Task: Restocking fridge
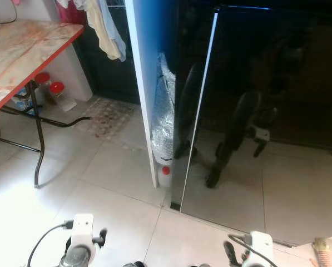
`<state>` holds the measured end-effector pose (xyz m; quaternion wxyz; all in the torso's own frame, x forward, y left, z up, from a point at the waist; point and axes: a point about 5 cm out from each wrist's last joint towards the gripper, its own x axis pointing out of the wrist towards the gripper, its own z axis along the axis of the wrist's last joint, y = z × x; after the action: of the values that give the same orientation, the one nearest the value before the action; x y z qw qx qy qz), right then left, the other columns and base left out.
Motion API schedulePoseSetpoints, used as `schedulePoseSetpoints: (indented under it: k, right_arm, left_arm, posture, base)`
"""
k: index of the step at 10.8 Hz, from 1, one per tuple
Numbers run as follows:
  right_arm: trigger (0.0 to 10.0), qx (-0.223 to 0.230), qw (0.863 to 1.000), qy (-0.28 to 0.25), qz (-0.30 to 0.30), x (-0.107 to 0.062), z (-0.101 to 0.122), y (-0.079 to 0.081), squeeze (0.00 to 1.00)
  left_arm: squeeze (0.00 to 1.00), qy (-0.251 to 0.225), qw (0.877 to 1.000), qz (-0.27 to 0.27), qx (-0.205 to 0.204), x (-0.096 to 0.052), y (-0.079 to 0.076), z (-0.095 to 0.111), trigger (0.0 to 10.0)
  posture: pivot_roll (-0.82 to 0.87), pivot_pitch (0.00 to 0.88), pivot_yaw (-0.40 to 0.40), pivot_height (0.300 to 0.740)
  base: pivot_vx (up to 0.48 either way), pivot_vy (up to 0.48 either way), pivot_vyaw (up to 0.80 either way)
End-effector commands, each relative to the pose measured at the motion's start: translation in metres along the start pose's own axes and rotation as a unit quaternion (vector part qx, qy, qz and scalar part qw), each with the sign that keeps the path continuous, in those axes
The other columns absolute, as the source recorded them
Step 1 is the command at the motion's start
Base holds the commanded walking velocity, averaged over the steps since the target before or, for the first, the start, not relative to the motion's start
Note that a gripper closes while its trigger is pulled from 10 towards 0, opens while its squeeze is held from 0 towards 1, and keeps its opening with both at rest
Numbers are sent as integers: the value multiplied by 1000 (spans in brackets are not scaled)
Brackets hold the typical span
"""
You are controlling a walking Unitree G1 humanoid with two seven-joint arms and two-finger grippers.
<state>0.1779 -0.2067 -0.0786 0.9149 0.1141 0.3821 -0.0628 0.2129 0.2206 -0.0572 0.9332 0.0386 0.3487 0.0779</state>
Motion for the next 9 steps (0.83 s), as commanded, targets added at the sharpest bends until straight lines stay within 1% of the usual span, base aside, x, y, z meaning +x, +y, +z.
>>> schedulePoseSetpoints:
  k: [1, 2, 4, 6, 7, 8, 9]
  right_arm:
    - [10000, 3, 1000, 26, -6, -4, -12, -3, 0]
    - [10000, 2, 1000, 29, -8, -4, -13, -6, 0]
    - [10000, 1, 999, 38, -9, -6, -15, -9, 0]
    - [10000, -1, 999, 39, -3, -5, -14, -7, 0]
    - [10000, -3, 999, 40, -1, -5, -14, -7, 0]
    - [10000, -5, 999, 40, 1, -5, -14, -7, 0]
    - [10000, -6, 999, 40, 2, -5, -14, -7, 0]
  left_arm:
    - [0, 28, 1000, 1, 5, -4, 3, -13, 10000]
    - [0, 33, 999, 0, 5, -5, 2, -17, 10000]
    - [0, 35, 999, 0, 7, -4, 3, -15, 10000]
    - [0, 34, 999, 0, 7, -3, 3, -14, 10000]
    - [0, 36, 999, 3, -7, -4, 3, -15, 10000]
    - [0, 38, 999, 4, -8, -4, 3, -15, 10000]
    - [0, 39, 999, 2, -5, -4, 3, -16, 10000]
  posture:
    - [-98, 140, 42, 740]
    - [-101, 140, 40, 740]
    - [-100, 139, 42, 740]
    - [-98, 134, 44, 740]
    - [-96, 130, 44, 740]
    - [-94, 128, 44, 740]
    - [-94, 126, 45, 740]
  base:
    - [0, 0, -800]
    - [0, 0, 0]
    - [0, 0, 0]
    - [0, 0, -800]
    - [0, 0, -800]
    - [0, 480, -800]
    - [0, 0, -800]
